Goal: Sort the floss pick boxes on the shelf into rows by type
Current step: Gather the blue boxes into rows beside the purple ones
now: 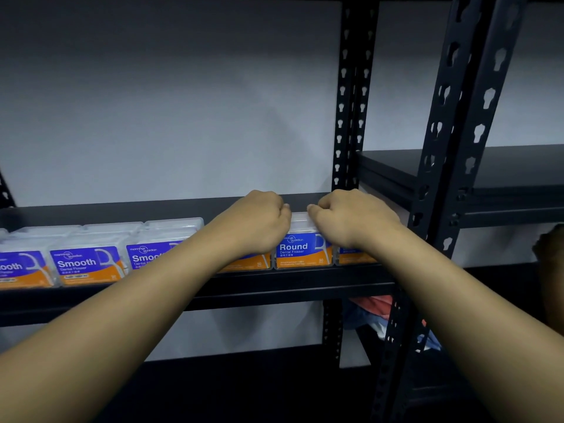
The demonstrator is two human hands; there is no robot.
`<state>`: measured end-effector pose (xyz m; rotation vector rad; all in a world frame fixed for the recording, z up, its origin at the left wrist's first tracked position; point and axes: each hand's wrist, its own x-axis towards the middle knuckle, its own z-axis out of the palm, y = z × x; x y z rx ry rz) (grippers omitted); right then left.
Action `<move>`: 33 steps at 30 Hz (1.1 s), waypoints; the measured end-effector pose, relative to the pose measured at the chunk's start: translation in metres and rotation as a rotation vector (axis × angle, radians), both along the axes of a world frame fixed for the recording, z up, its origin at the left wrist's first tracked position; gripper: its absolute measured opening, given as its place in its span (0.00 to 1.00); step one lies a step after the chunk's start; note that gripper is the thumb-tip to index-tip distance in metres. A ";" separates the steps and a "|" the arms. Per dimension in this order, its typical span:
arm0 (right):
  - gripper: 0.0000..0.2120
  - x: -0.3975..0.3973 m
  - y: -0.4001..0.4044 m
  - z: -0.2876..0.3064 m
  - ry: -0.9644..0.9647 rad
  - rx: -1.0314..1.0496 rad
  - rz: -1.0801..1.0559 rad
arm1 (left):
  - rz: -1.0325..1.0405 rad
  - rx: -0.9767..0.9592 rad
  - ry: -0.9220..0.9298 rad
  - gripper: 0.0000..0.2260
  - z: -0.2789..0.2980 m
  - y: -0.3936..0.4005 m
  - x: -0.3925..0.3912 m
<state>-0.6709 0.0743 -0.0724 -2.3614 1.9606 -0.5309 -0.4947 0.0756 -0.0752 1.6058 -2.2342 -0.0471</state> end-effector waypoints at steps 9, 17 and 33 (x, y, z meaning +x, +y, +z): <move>0.21 -0.001 0.001 -0.001 -0.001 -0.027 0.013 | 0.052 -0.037 -0.009 0.15 -0.002 0.001 -0.002; 0.19 -0.003 0.001 -0.001 -0.003 -0.025 0.038 | 0.053 -0.034 -0.002 0.16 -0.001 0.004 -0.002; 0.19 -0.005 0.002 -0.002 0.024 -0.051 0.030 | 0.110 -0.092 0.004 0.18 -0.003 0.008 0.000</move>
